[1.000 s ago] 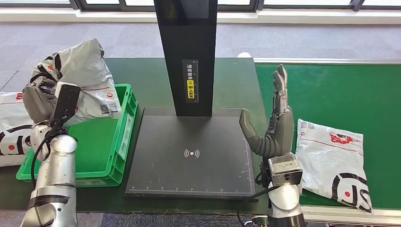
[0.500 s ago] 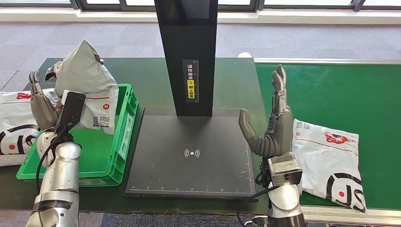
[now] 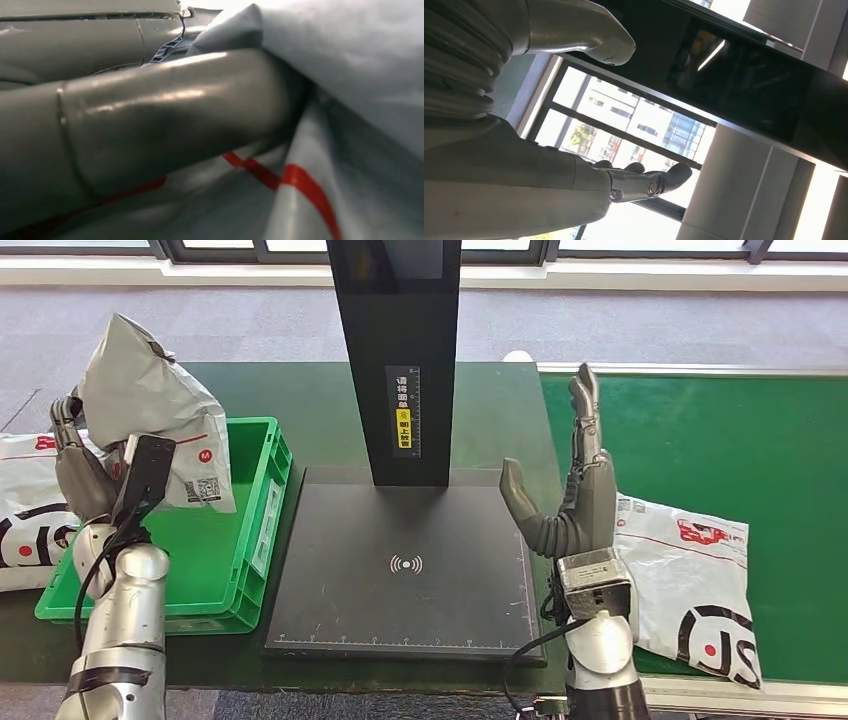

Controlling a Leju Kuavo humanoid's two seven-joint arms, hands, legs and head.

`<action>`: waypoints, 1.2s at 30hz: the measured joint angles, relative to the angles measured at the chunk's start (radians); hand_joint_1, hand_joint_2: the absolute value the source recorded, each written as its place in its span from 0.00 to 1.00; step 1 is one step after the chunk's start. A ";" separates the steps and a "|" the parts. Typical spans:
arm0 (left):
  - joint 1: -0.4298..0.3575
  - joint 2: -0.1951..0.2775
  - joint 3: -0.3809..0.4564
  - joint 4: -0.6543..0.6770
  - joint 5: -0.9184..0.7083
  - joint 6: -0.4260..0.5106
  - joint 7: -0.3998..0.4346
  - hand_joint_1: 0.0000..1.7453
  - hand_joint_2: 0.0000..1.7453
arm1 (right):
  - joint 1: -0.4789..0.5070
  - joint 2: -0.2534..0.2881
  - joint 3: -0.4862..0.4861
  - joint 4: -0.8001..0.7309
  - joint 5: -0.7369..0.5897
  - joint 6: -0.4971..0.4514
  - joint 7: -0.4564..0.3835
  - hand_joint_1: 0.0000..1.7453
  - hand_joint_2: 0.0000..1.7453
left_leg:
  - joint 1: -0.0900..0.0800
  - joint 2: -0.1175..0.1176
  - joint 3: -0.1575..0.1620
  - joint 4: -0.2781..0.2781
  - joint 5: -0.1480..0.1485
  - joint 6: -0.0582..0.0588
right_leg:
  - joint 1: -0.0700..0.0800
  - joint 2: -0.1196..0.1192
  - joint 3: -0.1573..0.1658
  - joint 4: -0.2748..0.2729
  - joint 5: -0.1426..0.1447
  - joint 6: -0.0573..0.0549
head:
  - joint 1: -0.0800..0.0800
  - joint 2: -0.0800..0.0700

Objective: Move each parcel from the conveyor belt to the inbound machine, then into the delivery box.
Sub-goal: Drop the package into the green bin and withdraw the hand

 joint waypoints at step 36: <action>0.100 -0.009 0.020 -0.306 -0.586 0.200 0.422 0.00 0.00 | -0.028 0.021 0.015 0.063 -0.005 -0.031 -0.001 0.00 1.00 | 0.000 0.000 0.000 0.000 0.000 0.000 | 0.001 -0.001 0.000 0.000 0.000 -0.001 | 0.000 0.000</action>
